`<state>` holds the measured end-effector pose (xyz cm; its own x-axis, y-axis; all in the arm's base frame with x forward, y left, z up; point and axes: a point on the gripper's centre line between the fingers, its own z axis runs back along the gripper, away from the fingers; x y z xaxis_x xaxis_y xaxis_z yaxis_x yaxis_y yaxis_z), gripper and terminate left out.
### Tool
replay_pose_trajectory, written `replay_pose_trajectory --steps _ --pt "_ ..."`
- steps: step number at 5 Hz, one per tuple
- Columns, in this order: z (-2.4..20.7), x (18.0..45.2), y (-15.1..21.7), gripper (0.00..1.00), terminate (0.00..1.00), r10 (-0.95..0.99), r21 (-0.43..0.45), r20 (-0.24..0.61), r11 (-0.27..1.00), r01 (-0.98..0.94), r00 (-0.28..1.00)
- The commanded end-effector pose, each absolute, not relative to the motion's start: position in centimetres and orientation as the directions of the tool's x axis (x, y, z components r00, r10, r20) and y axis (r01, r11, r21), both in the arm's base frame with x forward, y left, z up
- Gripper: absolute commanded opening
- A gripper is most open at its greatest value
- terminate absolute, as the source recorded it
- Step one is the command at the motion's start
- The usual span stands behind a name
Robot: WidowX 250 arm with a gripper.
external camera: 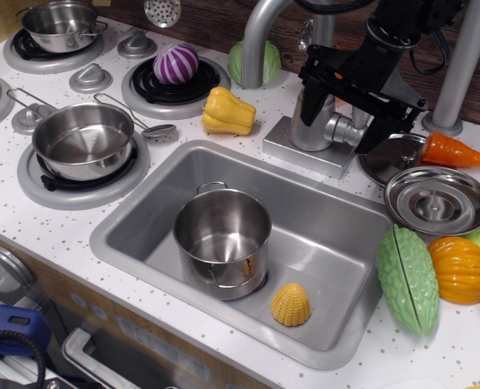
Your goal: Turn lever vertical to front
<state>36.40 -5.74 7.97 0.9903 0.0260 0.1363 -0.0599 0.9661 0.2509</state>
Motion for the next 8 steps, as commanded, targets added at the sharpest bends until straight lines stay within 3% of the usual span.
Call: replay_pose_trajectory --steps 1,4,7,8 --pt "8.0 36.4 -5.7 1.0 0.0 0.026 0.251 0.136 0.966 -0.06 0.99" --pt "9.8 40.1 -6.0 1.0 0.0 -0.031 0.313 0.353 0.946 -0.086 0.935" --pt "10.1 41.6 -6.5 1.0 0.0 -0.048 0.293 0.374 0.953 -0.069 0.926" --pt "10.3 42.2 -6.4 0.0 0.0 -0.044 0.281 0.354 0.958 -0.062 0.934"
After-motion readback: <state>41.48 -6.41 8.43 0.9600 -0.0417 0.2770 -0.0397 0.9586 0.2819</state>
